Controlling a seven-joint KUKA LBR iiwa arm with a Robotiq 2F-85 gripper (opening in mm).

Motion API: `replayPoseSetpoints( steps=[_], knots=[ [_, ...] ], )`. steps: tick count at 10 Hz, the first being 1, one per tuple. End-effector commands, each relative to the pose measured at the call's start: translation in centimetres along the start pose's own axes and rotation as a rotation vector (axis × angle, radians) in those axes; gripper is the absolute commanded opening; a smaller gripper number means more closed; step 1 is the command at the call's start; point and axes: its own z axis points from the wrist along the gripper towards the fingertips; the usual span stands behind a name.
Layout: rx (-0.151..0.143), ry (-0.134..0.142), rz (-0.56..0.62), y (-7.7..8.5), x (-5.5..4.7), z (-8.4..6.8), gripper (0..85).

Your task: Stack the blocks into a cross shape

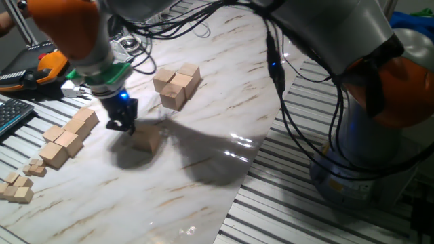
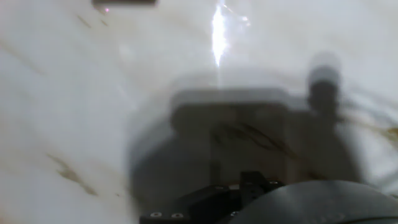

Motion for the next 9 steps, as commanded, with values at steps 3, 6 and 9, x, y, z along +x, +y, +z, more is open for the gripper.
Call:
replayPoseSetpoints(
  steps=[3, 6, 9],
  knots=[
    [-0.003, -0.003, -0.014, -1.7, 1.1, 0.3, 0.0],
    [0.001, 0.0, -0.012, -2.1, 1.9, -0.1, 0.0],
    [0.003, -0.003, -0.01, -2.1, 2.2, -0.1, 0.0]
  ],
)
